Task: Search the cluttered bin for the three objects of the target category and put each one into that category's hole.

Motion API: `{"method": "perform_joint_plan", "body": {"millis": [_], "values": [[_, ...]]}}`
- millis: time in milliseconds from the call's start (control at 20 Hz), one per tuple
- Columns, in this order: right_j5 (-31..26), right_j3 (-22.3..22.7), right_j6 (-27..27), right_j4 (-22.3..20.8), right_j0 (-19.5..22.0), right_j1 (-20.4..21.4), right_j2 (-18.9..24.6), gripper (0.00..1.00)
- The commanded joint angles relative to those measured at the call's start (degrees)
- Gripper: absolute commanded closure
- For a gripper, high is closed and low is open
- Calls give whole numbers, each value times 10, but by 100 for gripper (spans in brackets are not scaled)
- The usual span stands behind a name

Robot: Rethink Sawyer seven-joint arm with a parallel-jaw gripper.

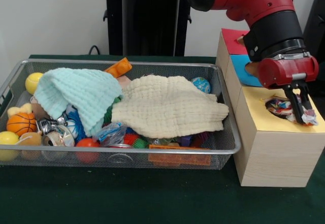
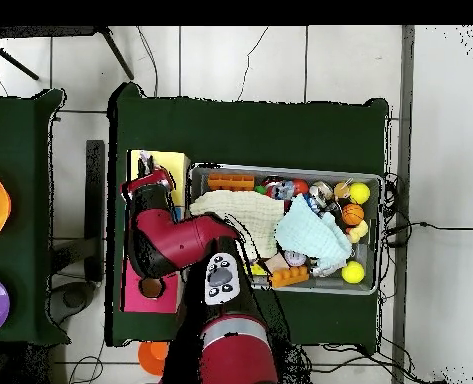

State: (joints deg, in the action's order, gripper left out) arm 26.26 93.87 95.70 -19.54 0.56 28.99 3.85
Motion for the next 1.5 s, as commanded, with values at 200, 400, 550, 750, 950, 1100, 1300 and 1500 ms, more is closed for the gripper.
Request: {"method": "perform_joint_plan", "body": {"millis": [200,400,550,750,950,1100,1300,1500], "values": [[-40,65,100,-47,46,-44,43,100],[-33,73,98,-61,53,-44,46,100],[-27,78,98,-63,53,-44,45,100],[-34,81,97,-62,50,-36,44,100],[-39,83,93,-55,40,-29,33,100],[-39,88,91,-54,36,-23,27,100],[-27,103,93,-62,37,-9,26,100],[-18,119,96,-64,38,3,21,100]]}}
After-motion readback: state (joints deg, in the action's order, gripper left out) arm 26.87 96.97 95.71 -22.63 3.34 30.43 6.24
